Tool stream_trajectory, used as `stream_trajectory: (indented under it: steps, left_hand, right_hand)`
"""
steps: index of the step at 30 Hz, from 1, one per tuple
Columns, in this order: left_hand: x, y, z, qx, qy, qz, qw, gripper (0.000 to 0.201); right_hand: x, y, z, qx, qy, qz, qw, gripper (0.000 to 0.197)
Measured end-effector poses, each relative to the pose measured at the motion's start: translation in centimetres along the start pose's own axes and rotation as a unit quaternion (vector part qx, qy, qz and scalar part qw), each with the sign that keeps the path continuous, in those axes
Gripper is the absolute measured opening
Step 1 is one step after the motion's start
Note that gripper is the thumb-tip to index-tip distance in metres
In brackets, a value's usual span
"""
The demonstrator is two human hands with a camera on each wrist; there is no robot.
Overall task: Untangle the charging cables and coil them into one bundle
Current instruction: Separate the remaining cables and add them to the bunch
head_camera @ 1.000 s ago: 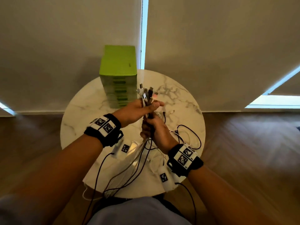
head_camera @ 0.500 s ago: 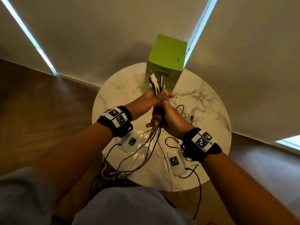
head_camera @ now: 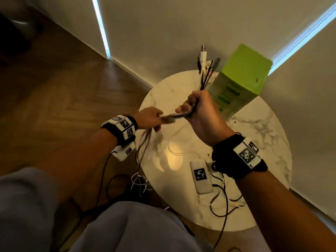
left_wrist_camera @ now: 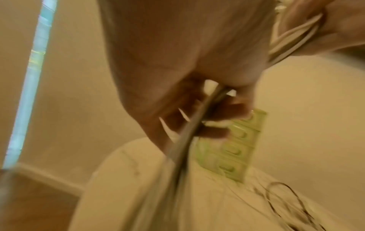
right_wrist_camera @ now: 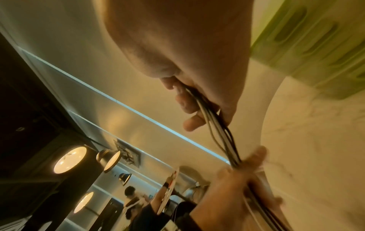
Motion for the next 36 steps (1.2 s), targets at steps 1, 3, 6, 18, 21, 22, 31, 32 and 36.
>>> stream_trajectory:
  steps: [1,3,6,18,21,22,31,32,36]
  left_hand:
    - [-0.9,-3.1,0.0,0.123,-0.004,-0.018,0.992,0.047]
    - [-3.2,-7.6,-1.7,0.317,-0.019,-0.102,0.943,0.051]
    - [-5.0,-10.4,-4.1,0.435,0.01,-0.153,0.887,0.065]
    - [-4.7,-1.3,-1.3,-0.089,0.088,0.018,0.992,0.077]
    - [-1.2,-2.2,-0.7,-0.094,0.153,-0.083,0.98,0.102]
    - [0.5,-2.4,-0.6,-0.096,0.178,-0.106,0.973,0.101]
    - [11.6,1.0,0.7,-0.187,0.248,-0.084,0.947,0.034]
    - [12.0,1.9,0.6,-0.2,0.253,-0.068,0.944,0.033]
    - [13.8,5.2,-0.1,-0.247,0.264,-0.001,0.932,0.042]
  right_hand:
    - [0.2,1.0,0.3,-0.001,-0.007,0.004,1.0,0.034]
    - [0.2,3.6,0.7,-0.005,-0.03,0.023,0.999,0.034]
    - [-0.4,7.0,1.1,-0.016,-0.064,0.083,0.994,0.034]
    - [1.0,5.0,4.3,-0.063,-0.059,-0.008,0.996,0.033]
    - [1.2,3.2,4.2,-0.082,-0.053,-0.033,0.995,0.034]
    - [1.4,2.8,4.0,-0.086,-0.049,-0.045,0.994,0.034]
    - [5.6,-2.3,1.2,-0.058,-0.036,-0.036,0.997,0.032]
    - [6.1,-3.3,0.9,-0.04,-0.045,-0.027,0.998,0.031]
    - [9.8,-6.6,0.3,-0.024,-0.013,-0.098,0.995,0.025]
Point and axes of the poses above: each hand's wrist, its own z-axis towards the middle knuckle, its own y-axis out of the palm, x = y × z, the point moved 8 cm from there along z, towards the middle knuckle, and after that the axes turned 9 degrees about -y, right-handed, at the moved point
